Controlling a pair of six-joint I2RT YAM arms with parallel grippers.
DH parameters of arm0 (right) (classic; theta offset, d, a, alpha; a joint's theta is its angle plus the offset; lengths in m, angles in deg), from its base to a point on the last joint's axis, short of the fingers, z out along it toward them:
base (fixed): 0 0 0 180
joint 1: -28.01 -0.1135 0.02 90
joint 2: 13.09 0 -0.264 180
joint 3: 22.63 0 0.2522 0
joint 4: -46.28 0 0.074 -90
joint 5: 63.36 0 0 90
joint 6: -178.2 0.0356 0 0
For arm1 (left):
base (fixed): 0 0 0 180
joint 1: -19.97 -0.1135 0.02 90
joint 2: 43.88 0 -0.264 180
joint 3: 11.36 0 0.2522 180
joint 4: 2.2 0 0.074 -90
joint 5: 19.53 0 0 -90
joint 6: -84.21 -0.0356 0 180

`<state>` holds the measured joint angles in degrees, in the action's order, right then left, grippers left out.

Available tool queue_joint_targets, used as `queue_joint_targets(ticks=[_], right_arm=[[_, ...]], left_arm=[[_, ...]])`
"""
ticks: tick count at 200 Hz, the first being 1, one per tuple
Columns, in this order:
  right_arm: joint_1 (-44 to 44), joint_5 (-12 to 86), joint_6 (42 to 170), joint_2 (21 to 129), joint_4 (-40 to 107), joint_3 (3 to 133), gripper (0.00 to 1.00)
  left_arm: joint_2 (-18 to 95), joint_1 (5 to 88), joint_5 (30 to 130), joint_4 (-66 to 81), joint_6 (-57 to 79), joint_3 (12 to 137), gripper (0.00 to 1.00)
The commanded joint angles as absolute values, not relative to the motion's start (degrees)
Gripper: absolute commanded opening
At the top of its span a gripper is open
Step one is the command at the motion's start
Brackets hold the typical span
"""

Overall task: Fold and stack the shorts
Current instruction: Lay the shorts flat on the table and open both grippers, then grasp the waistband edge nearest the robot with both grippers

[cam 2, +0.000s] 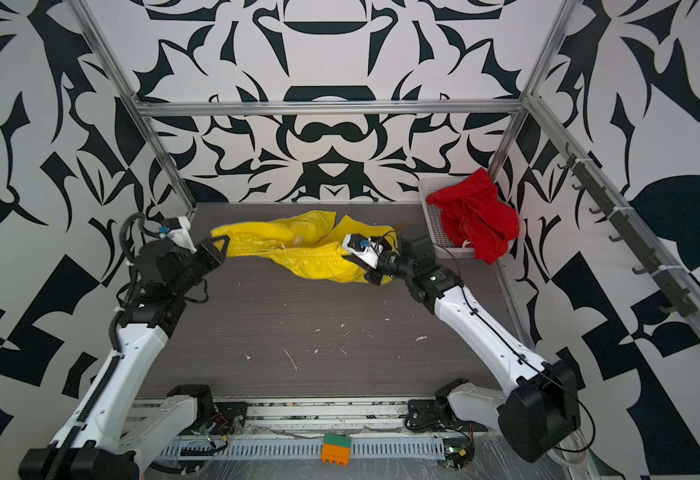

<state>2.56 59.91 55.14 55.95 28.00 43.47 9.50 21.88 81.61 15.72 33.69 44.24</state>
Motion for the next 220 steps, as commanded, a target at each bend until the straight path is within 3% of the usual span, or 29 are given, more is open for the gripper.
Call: queue_joint_targets(ticks=[1,14,50,55,63,80,106,123,151,189,220], right_arm=[[-0.40,54.61,55.71,50.85,27.28,38.20,0.00],[-4.57,49.82,58.24,48.94,25.99,35.11,0.05],[-12.45,47.03,73.48,40.50,22.94,30.43,0.56],[-13.05,47.27,76.47,39.01,22.51,30.49,0.65],[-13.73,47.82,80.39,36.85,21.86,30.76,0.70],[-14.45,44.03,91.25,32.74,25.26,29.23,0.71],[-14.48,25.53,109.84,30.11,23.25,27.80,0.71],[-14.36,20.28,115.43,32.60,19.62,28.13,0.72],[-13.75,17.51,122.87,41.41,17.47,28.81,0.72],[-5.38,26.35,131.44,54.70,19.96,27.98,0.70],[-2.90,27.34,131.80,63.81,23.25,28.47,0.67]], left_arm=[[5.41,20.32,72.49,15.61,39.06,37.74,0.00],[4.19,20.36,71.54,19.37,39.56,35.44,0.08],[-1.62,20.33,70.09,32.30,39.08,36.49,0.44],[-2.64,20.37,69.96,33.49,38.99,37.09,0.47],[-4.23,20.41,69.67,35.68,38.58,38.21,0.49],[-6.30,20.46,70.43,38.42,37.63,40.62,0.51],[-4.90,20.57,76.48,37.06,38.36,40.90,0.51],[-0.61,20.71,82.57,33.42,39.67,39.28,0.49],[7.40,25.79,90.69,29.55,38.79,38.64,0.46],[14.28,40.75,88.45,27.48,36.13,37.58,0.45],[19.91,47.34,87.55,21.95,39.49,33.09,0.44]])
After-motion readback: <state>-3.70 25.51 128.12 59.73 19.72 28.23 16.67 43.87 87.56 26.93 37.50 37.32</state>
